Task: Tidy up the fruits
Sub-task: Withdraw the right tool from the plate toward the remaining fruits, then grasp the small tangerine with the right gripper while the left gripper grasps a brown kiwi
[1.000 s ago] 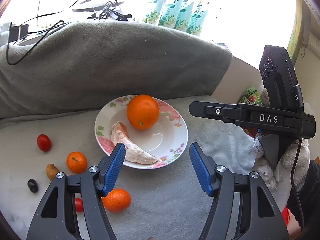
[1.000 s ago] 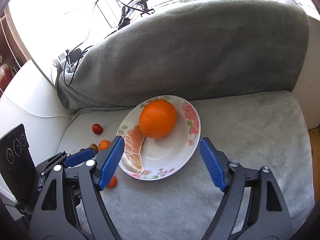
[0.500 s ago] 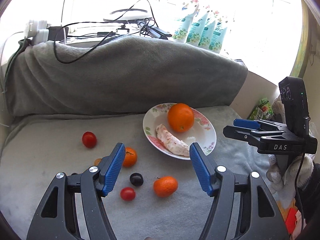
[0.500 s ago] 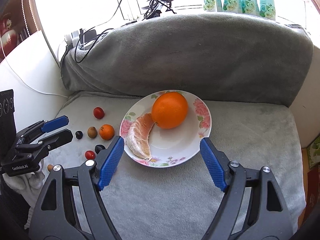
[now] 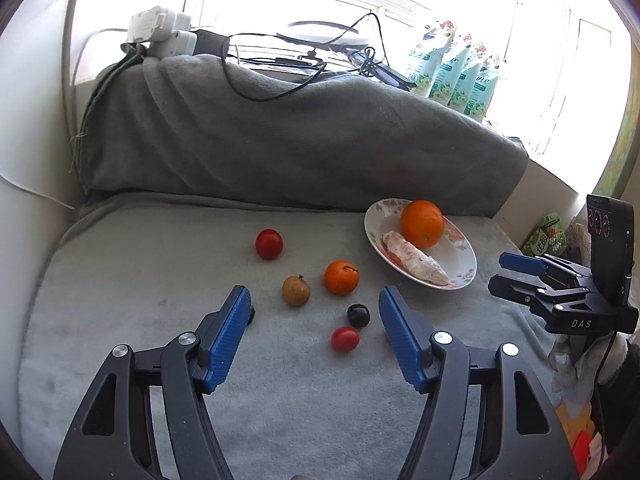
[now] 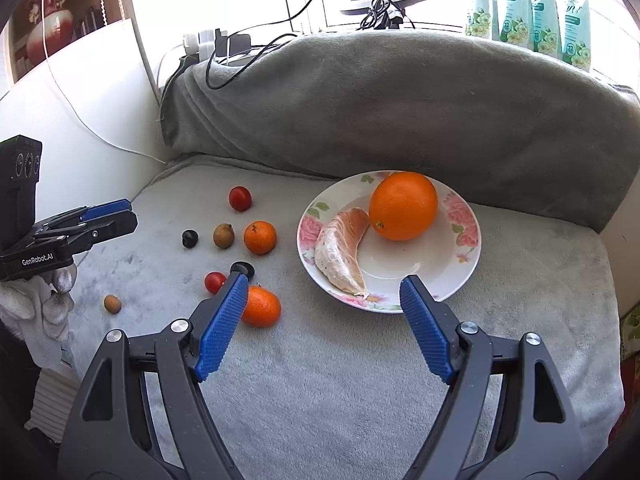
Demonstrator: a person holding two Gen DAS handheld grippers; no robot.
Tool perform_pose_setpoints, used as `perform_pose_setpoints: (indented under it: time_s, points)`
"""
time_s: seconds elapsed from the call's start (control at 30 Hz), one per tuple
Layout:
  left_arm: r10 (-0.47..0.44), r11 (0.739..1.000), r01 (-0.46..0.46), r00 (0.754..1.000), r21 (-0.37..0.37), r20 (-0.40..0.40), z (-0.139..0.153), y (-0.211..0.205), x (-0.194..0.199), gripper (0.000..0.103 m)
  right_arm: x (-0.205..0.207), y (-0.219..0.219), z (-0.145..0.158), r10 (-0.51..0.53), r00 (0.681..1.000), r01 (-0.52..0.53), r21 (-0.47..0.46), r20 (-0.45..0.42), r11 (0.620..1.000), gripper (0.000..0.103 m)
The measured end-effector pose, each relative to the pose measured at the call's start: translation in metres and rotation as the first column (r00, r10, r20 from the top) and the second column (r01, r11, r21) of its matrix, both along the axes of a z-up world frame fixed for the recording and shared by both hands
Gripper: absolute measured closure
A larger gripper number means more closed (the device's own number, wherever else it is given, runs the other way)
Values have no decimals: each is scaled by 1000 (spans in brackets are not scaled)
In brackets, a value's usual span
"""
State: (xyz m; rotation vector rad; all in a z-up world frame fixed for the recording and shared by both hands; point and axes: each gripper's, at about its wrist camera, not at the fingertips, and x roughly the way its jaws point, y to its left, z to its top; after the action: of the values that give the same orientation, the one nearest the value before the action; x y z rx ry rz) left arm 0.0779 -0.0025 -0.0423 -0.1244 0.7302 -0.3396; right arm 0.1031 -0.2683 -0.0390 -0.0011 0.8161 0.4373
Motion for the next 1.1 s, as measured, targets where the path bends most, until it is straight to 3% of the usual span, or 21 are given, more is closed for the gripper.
perform_pose_setpoints:
  time_s: [0.27,0.37,0.6,0.97,1.1]
  points:
    - [39,999,-39,999,3,-36,-14,28,-18,37,-4,21,-15,61,997,-60,20,-39,998,22]
    - [34,999,-33,998,4,-55,-19,31,-18,46,-4,28,-20,79,995,-78,26,-54,997,22]
    - [2,1000,-2,997,-3,-74,-26,23,-11,51,-4,43,-31,106,991,-106,11,-79,994,22]
    - [-58,998,61,993,20,-104,-33,2,22,60,2,59,-49,135,983,-136,2,-123,991,40]
    - [-78,995,84,990,45,-117,-37,-6,36,63,7,62,-55,134,981,-136,1,-137,991,41]
